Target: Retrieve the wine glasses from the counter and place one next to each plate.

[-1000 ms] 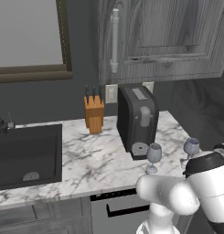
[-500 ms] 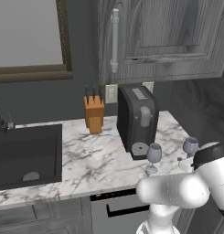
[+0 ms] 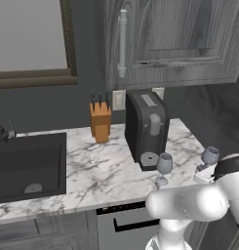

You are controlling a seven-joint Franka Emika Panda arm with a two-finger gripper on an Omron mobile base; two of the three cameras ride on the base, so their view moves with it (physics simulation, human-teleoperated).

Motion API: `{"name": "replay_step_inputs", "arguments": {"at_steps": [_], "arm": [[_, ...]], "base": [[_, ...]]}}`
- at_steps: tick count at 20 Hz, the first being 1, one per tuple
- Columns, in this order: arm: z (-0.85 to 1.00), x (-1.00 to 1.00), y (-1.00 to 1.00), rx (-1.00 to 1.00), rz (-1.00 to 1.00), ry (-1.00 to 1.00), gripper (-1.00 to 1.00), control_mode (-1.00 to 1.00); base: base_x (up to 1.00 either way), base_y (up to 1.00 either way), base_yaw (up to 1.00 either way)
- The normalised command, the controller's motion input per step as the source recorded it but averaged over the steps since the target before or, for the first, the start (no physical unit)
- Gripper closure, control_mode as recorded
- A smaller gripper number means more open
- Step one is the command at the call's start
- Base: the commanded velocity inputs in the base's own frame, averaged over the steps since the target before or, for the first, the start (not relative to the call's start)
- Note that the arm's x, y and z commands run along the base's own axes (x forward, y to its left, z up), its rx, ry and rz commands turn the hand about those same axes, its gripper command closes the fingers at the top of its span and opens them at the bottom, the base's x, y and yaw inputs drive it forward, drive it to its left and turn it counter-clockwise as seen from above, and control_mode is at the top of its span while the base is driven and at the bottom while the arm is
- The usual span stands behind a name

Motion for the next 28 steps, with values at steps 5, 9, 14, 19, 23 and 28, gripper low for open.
{"name": "replay_step_inputs", "arguments": {"at_steps": [5, 9, 14, 19, 23, 28], "arm": [[0.64, -0.66, 0.11, -0.02, 0.0, -0.31, 1.0, -1.0], [1.0, -0.56, 0.03, -0.11, 0.0, -0.27, 1.0, -1.0], [1.0, -0.36, 0.22, -0.18, 0.0, -0.06, 1.0, -1.0], [1.0, -0.33, 0.47, -0.21, -0.01, 0.0, 1.0, -1.0], [1.0, -0.33, 0.36, -0.14, -0.01, 0.0, 1.0, -1.0], [1.0, -0.5, 0.27, -0.01, 0.03, 0.0, 1.0, -1.0]], "base": [[0.0, 0.0, 0.0], [0.0, 0.0, 0.0], [0.0, 0.0, 0.0], [0.0, 0.0, 0.0], [0.0, 0.0, 0.0], [0.0, 0.0, 0.0]]}}
